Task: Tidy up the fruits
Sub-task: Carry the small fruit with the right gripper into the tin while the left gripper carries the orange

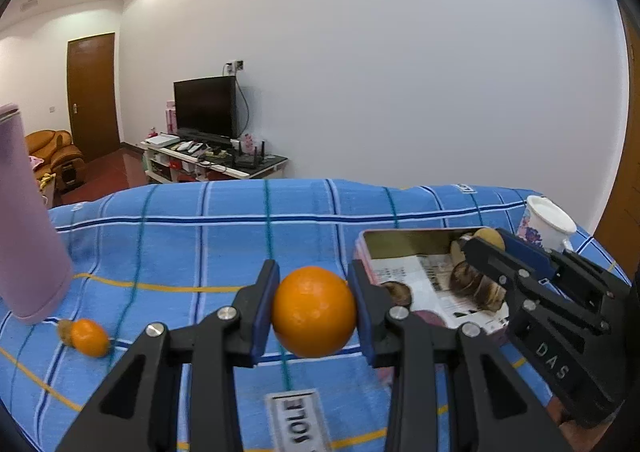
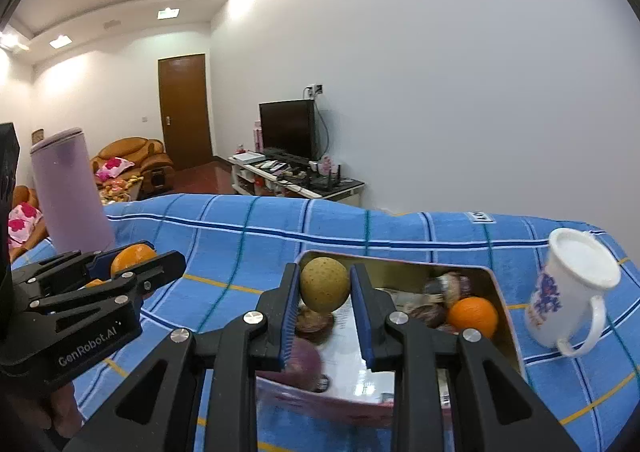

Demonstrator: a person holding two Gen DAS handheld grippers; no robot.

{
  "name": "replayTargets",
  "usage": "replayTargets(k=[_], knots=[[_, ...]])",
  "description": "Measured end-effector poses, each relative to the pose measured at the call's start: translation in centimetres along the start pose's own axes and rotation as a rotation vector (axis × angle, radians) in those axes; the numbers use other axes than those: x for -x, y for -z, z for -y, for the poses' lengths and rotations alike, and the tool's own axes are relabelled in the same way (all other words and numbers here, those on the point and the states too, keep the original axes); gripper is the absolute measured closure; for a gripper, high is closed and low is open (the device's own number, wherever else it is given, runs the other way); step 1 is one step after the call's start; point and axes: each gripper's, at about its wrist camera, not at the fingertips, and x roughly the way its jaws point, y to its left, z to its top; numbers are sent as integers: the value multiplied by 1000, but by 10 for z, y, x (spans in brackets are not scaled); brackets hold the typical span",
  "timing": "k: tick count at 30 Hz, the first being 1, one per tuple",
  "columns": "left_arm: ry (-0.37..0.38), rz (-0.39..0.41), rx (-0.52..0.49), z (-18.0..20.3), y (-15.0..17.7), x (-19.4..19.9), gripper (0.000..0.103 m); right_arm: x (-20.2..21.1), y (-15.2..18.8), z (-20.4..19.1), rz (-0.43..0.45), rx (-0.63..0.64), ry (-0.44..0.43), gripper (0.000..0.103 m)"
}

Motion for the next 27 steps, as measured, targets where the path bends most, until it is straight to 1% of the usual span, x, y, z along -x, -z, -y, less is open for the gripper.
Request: replayTargets(k=[5,14,22,27], knots=[[22,-8,-7,21,-4,-11,66,-2,0,13,2,15,42,76],[52,-3,-43,58,-11,-27,66,-7,-3,39,2,-1,101,76],[42,-16,-66,76,-11,-44,66,-19,-4,55,-23,-4,149,75],[30,-39,-57,81,-12,-56,66,-29,-1,65,-57,-11,183,75]])
